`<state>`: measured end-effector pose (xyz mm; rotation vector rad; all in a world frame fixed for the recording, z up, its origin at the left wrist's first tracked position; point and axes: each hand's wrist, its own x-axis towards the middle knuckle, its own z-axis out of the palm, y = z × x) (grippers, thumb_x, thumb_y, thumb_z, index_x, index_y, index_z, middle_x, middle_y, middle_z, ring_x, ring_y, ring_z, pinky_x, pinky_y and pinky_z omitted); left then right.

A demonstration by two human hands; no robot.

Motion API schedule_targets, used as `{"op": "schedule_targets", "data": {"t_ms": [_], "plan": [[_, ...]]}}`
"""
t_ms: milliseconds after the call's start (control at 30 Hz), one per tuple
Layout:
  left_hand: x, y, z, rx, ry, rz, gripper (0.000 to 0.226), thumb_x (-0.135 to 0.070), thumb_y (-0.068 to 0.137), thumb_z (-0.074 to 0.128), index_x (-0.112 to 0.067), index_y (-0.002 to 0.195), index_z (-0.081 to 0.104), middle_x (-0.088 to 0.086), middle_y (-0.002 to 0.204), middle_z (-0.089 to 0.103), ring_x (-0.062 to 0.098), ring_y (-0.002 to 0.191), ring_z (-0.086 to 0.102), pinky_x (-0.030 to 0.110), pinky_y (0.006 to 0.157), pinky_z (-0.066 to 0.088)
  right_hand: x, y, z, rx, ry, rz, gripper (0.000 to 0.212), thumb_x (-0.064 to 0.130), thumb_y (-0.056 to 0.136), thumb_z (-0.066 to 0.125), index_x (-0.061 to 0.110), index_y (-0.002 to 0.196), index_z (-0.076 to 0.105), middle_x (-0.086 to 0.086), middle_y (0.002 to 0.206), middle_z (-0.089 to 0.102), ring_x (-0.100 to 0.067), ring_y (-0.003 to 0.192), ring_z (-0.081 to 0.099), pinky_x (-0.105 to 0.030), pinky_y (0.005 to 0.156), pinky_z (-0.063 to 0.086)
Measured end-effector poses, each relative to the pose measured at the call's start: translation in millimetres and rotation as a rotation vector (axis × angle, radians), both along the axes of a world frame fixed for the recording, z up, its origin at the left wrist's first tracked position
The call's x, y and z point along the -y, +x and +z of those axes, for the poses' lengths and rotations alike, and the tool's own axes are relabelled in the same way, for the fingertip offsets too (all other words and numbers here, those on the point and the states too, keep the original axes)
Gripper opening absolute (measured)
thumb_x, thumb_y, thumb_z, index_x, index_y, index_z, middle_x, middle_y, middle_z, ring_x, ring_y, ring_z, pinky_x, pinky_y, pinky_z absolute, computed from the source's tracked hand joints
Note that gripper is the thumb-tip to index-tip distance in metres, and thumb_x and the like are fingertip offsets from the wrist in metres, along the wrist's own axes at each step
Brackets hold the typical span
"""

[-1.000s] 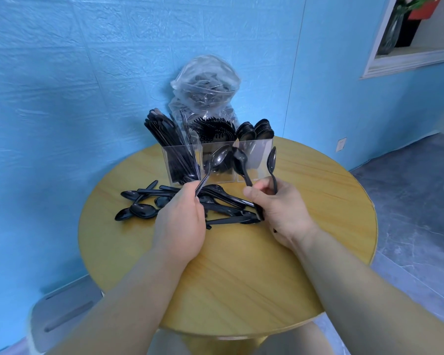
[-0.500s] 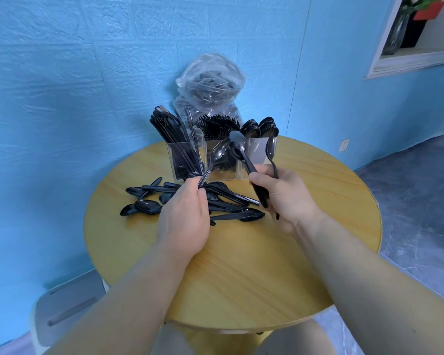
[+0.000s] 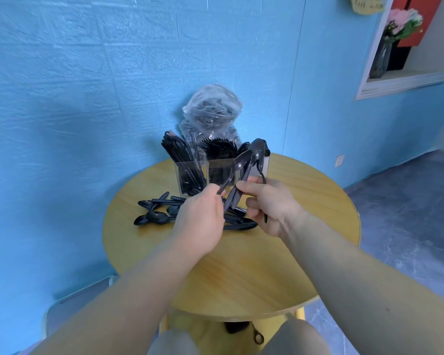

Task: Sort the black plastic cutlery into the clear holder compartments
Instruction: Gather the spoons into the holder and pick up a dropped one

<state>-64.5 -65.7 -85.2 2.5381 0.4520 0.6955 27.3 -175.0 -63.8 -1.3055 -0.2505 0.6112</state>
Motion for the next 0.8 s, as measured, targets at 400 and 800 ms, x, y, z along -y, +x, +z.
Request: {"op": "schedule_targets", "data": {"t_ms": [400,800], "plan": [[19,-13,6,-0.049,-0.046,-0.061,0.029,-0.035,0.101,0.033,-0.015,0.084,0.045,-0.002,0.068,0.049,0.023,0.067,0.050,0.036,0.059,0.037,9,-14,-2,0.035,-0.076,-0.059,0.017,0.014,0.082,0.072,0.016,0.080,0.056,-0.009,0.079,0.061,-0.012,0.042,0.018,-0.027,0.048,0.016],[4,-29,6,-0.116,0.153,-0.060,0.030,-0.034,0.101,0.035,-0.015,0.077,0.038,-0.002,0.065,0.047,0.023,0.064,0.049,0.036,0.056,0.033,24,10,17,0.175,-0.120,-0.289,0.026,0.036,0.080,0.070,0.019,0.083,0.051,-0.008,0.084,0.049,-0.015,0.043,0.016,-0.023,0.040,0.018]]}}
